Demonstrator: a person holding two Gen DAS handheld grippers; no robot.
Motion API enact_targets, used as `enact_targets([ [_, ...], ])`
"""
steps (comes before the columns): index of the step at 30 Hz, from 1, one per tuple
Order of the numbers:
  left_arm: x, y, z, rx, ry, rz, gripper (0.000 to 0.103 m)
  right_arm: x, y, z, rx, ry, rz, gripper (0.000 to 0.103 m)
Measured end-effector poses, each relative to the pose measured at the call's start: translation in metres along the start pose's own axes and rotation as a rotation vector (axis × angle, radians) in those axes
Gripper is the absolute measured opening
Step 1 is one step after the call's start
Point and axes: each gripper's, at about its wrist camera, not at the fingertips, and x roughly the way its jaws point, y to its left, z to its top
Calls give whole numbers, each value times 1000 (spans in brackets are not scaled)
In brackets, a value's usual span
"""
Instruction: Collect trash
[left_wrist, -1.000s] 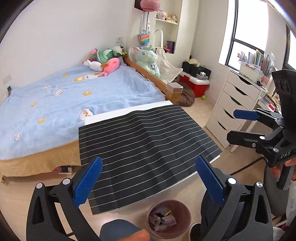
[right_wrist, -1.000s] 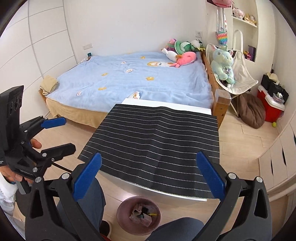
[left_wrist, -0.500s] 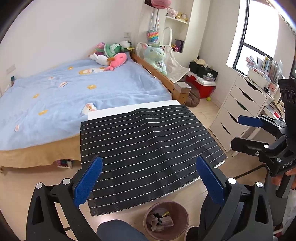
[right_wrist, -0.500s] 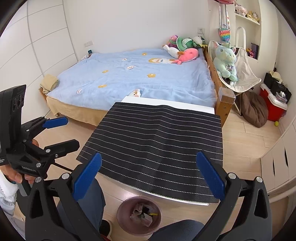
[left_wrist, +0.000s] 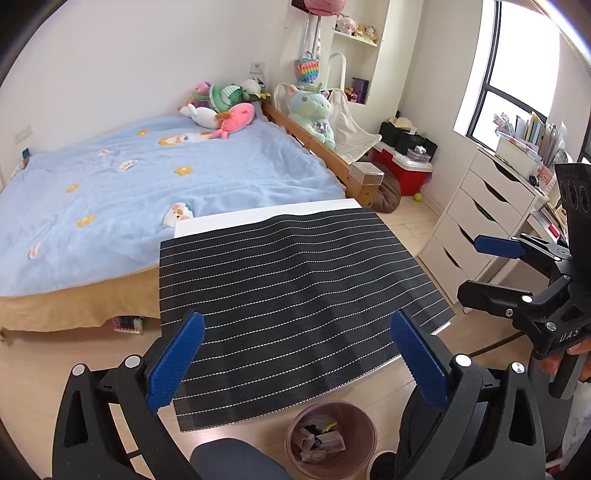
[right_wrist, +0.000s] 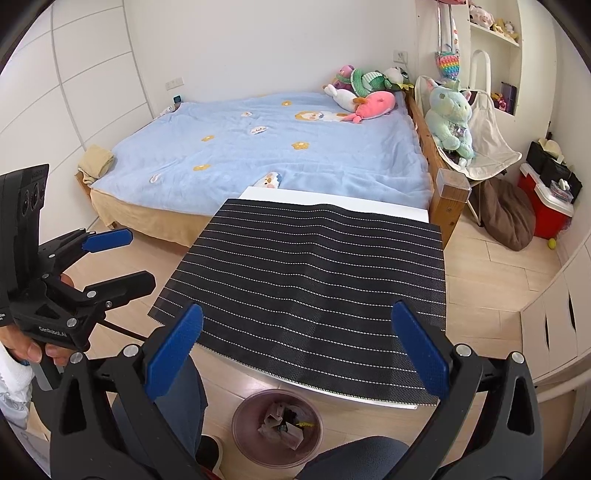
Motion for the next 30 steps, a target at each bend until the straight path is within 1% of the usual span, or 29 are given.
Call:
enact_targets([
  [30,2,-3,-2,-3,4,-7,97,0,-4,-5,1,9,-2,100],
])
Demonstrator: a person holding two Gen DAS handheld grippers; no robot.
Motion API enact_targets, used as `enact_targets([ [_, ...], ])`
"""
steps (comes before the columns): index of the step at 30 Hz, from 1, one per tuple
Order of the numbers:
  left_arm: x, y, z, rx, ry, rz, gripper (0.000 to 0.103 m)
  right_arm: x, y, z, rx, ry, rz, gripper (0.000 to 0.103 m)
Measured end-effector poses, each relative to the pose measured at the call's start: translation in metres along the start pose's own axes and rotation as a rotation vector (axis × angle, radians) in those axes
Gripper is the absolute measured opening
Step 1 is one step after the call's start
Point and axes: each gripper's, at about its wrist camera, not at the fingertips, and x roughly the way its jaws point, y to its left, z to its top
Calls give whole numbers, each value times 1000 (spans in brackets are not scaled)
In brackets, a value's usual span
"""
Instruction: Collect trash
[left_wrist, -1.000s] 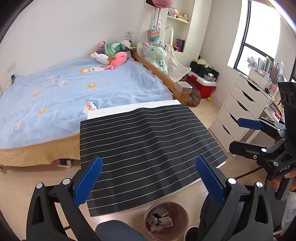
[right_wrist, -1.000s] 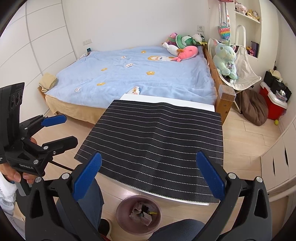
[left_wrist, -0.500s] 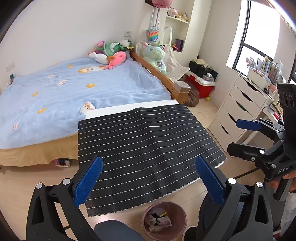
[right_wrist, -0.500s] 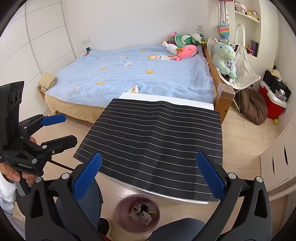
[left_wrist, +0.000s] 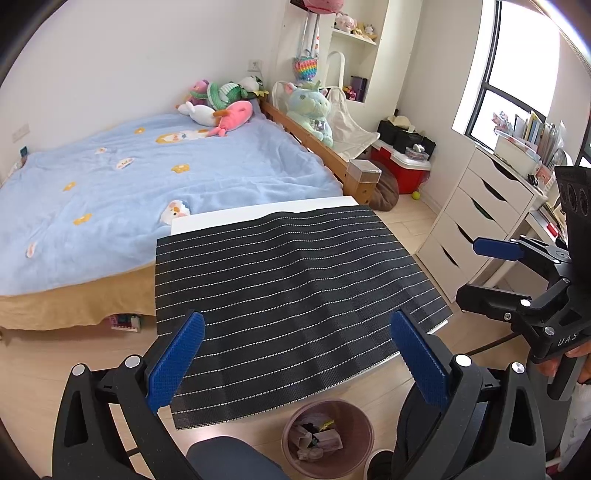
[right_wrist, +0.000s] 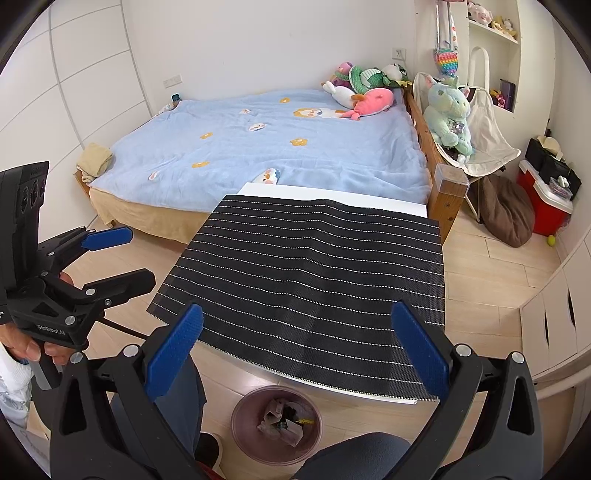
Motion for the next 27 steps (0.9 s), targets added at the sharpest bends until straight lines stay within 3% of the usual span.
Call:
enact_targets([
  [27,-5,-8,-2,17,-3,13,97,-4,4,-5,-4,-5,-3,100],
])
